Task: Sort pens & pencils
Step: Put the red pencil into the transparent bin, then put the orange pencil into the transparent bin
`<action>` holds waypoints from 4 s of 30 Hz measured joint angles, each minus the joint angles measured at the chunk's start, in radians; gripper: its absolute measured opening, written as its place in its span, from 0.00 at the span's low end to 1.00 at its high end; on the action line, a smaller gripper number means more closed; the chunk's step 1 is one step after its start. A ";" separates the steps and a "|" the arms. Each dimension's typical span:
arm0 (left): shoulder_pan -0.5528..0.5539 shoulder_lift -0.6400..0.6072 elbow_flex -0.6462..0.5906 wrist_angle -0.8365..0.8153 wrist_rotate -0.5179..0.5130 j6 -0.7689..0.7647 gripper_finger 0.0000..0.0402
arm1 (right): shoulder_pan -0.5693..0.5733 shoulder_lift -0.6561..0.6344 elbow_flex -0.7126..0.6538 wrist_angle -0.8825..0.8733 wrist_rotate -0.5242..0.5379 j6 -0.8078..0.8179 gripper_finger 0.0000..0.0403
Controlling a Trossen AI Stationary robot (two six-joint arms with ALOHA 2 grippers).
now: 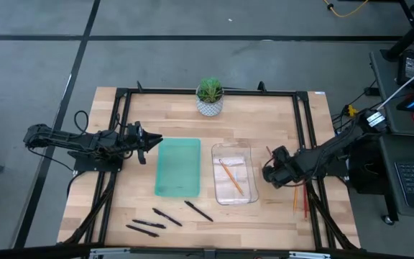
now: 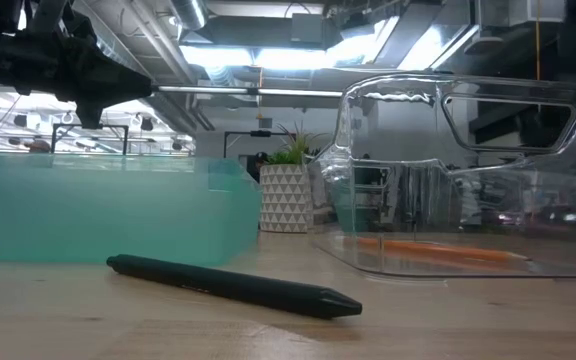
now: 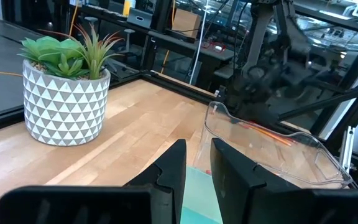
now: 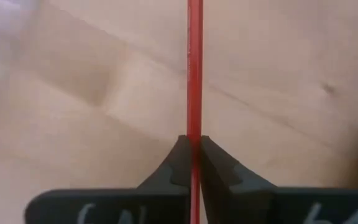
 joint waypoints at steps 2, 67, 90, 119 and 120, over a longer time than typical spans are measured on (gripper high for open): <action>0.000 0.000 0.000 0.000 0.000 0.000 0.17 | 0.002 -0.026 0.023 -0.042 0.013 0.001 0.03; 0.000 0.004 0.000 -0.045 0.001 -0.011 0.17 | -0.104 -0.206 0.266 -0.013 0.005 -0.218 0.40; 0.000 0.004 0.000 -0.037 0.001 -0.010 0.17 | 0.403 0.022 0.266 -0.322 -0.292 0.525 0.40; 0.000 0.004 0.000 -0.037 0.001 -0.008 0.17 | 0.353 0.210 0.048 0.027 -0.482 0.546 0.40; 0.000 0.004 0.000 -0.037 0.001 -0.008 0.17 | 0.349 0.214 0.060 0.015 -0.476 0.545 0.40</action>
